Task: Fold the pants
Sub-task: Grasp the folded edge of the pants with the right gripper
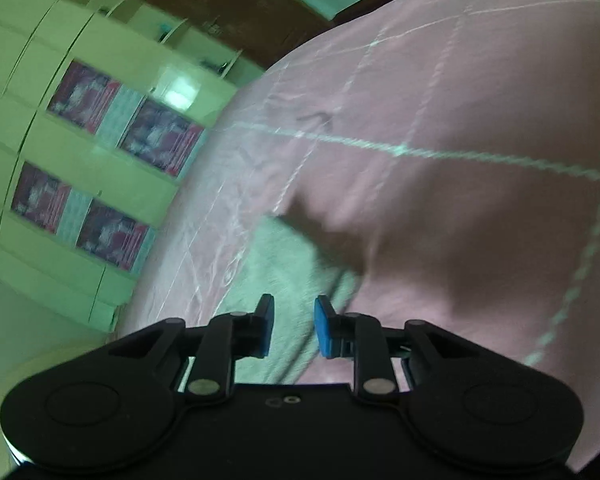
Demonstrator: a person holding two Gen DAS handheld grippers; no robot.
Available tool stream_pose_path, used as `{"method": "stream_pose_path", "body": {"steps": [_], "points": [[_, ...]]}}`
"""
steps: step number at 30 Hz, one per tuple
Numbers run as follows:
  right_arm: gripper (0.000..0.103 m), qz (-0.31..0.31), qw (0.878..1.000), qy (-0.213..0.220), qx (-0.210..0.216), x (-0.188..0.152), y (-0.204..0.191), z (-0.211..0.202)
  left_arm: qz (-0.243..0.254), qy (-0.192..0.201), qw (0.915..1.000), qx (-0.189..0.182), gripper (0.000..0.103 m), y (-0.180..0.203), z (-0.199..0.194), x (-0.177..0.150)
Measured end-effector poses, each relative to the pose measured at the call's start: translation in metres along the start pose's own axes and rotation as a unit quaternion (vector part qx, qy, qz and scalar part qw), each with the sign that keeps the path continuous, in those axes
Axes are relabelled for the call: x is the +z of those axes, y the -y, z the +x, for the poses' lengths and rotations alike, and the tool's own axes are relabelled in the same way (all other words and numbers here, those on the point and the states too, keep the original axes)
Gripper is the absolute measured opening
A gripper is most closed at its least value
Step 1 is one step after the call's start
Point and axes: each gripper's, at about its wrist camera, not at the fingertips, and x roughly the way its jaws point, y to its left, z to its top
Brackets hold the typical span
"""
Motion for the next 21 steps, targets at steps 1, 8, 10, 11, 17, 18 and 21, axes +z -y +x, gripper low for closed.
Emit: {"method": "stream_pose_path", "body": {"steps": [1, 8, 10, 11, 17, 18, 21], "points": [[0.015, -0.008, 1.000, -0.006, -0.014, -0.001, -0.004, 0.007, 0.009, 0.001, 1.0000, 0.004, 0.098, 0.003, 0.002, -0.001], [0.000, -0.004, 0.999, 0.004, -0.039, -0.010, 0.002, 0.013, 0.010, 0.007, 0.9999, 0.006, 0.103, 0.007, 0.004, -0.003], [0.000, -0.003, 0.999, 0.011, -0.031, -0.015, 0.004, 0.007, 0.011, 0.010, 0.9999, 0.005, 0.103, 0.006, 0.003, -0.005], [0.006, 0.003, 1.000, 0.012, -0.025, -0.012, 0.007, 0.001, 0.012, 0.010, 0.9999, 0.004, 0.103, 0.006, 0.003, -0.006], [0.030, 0.022, 1.000, 0.001, -0.016, -0.001, 0.024, 0.001, 0.010, 0.013, 0.9998, 0.008, 0.103, 0.009, 0.001, -0.008], [0.029, 0.018, 1.000, -0.002, -0.016, 0.000, 0.025, 0.004, 0.005, 0.012, 0.9999, 0.011, 0.103, 0.010, -0.001, -0.007], [0.027, -0.012, 1.000, -0.007, -0.008, -0.001, 0.022, 0.012, -0.007, 0.022, 0.9997, 0.009, 0.103, 0.016, -0.014, -0.006]]}}
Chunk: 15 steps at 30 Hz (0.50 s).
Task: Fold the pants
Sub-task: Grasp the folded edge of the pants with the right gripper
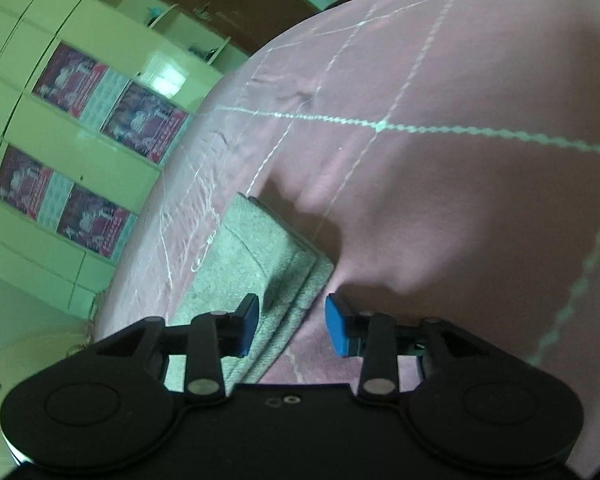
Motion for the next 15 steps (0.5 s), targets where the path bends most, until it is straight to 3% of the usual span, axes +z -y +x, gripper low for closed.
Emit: {"method": "stream_pose_path", "body": {"steps": [1, 2, 6, 8, 9, 10, 12, 13, 15], "points": [[0.024, -0.014, 1.000, -0.002, 0.002, 0.000, -0.001, 0.002, -0.004, 0.008, 1.0000, -0.002, 0.103, 0.003, -0.006, -0.001], [0.011, -0.032, 0.999, -0.001, -0.009, -0.001, -0.004, 0.005, -0.006, 0.012, 0.9999, -0.008, 0.103, 0.007, -0.010, -0.002], [0.009, -0.056, 0.998, 0.028, -0.006, -0.008, -0.012, -0.008, 0.000, 0.019, 0.9993, -0.031, 0.103, 0.038, -0.023, -0.008], [0.008, -0.063, 0.998, 0.013, -0.027, -0.011, -0.008, 0.001, 0.000, -0.019, 0.9989, -0.042, 0.103, 0.060, -0.011, -0.014], [0.008, -0.059, 0.998, 0.013, -0.024, -0.011, -0.007, 0.001, 0.013, -0.034, 0.9990, -0.025, 0.103, 0.074, -0.006, -0.016], [0.010, -0.052, 0.998, 0.011, -0.020, -0.010, -0.007, -0.001, 0.018, -0.021, 0.9996, -0.006, 0.103, 0.090, -0.012, -0.014], [0.017, -0.039, 0.999, 0.018, -0.007, -0.005, -0.007, -0.010, -0.014, 0.015, 0.9982, -0.057, 0.103, 0.110, -0.029, -0.009], [0.019, -0.041, 0.999, 0.027, -0.005, -0.004, -0.008, -0.013, -0.018, 0.027, 0.9973, -0.066, 0.103, 0.127, -0.036, -0.007], [0.020, -0.045, 0.998, 0.035, 0.002, 0.000, -0.007, -0.018, -0.004, 0.016, 0.9950, -0.099, 0.103, 0.163, -0.038, -0.003]]}}
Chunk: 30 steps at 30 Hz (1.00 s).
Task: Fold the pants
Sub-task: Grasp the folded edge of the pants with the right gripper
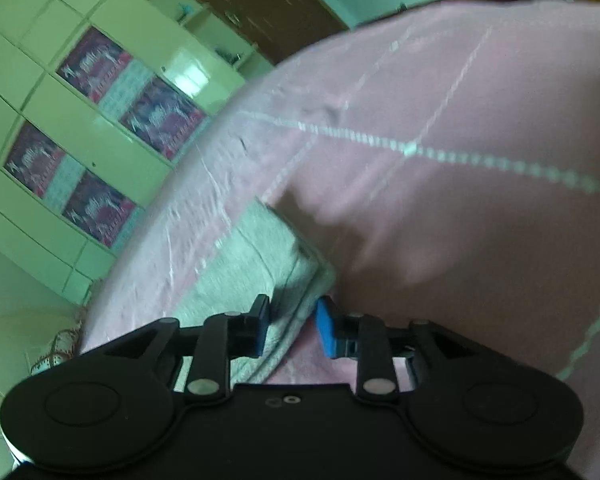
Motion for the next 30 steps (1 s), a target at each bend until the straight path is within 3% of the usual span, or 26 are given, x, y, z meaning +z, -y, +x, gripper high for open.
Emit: {"method": "stream_pose_path", "body": {"steps": [7, 10, 13, 25, 30], "points": [[0.019, 0.031, 0.999, -0.006, 0.019, -0.002, 0.015, -0.002, 0.046, -0.040, 0.9970, -0.049, 0.103, 0.101, 0.033, -0.015], [0.018, 0.037, 0.999, -0.009, 0.029, -0.002, 0.021, -0.003, 0.089, -0.049, 0.9947, -0.018, 0.103, 0.126, 0.041, -0.027], [0.019, 0.046, 0.998, -0.006, 0.040, 0.000, 0.022, -0.005, 0.067, -0.047, 0.9963, -0.027, 0.103, 0.126, 0.035, -0.022], [0.018, 0.028, 0.999, -0.026, 0.038, 0.001, 0.014, 0.015, 0.078, -0.039, 0.9961, -0.010, 0.103, 0.131, 0.043, -0.033], [0.009, -0.005, 0.999, -0.035, 0.011, 0.001, 0.004, 0.023, 0.086, -0.036, 0.9955, 0.016, 0.103, 0.141, 0.048, -0.035]]}}
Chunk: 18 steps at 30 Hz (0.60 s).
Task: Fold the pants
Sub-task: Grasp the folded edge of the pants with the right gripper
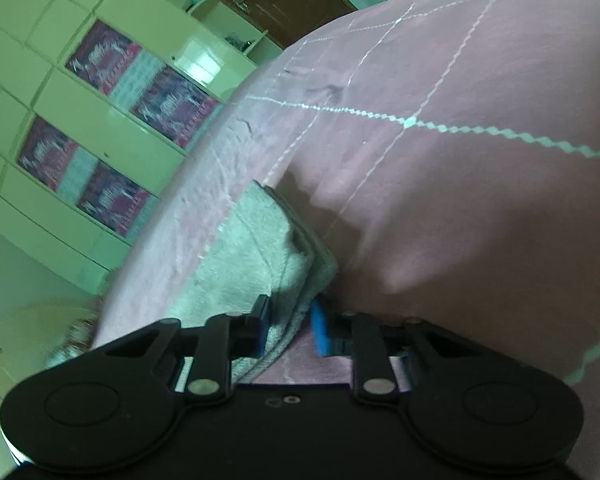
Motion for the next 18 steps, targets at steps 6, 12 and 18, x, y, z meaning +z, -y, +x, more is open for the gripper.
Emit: {"method": "stream_pose_path", "body": {"steps": [6, 12, 18], "points": [[0.008, -0.042, 0.999, 0.025, -0.005, 0.005, -0.036, -0.015, -0.037, 0.015, 0.9984, -0.040, 0.103, -0.029, -0.016, 0.007], [0.008, -0.129, 0.991, 0.000, 0.047, -0.010, -0.128, -0.011, -0.094, 0.055, 0.9937, 0.025, 0.103, -0.160, -0.053, -0.001], [0.008, -0.216, 0.969, -0.047, 0.113, -0.086, -0.251, 0.024, -0.180, 0.071, 0.9750, 0.109, 0.103, -0.314, -0.099, -0.023]]}}
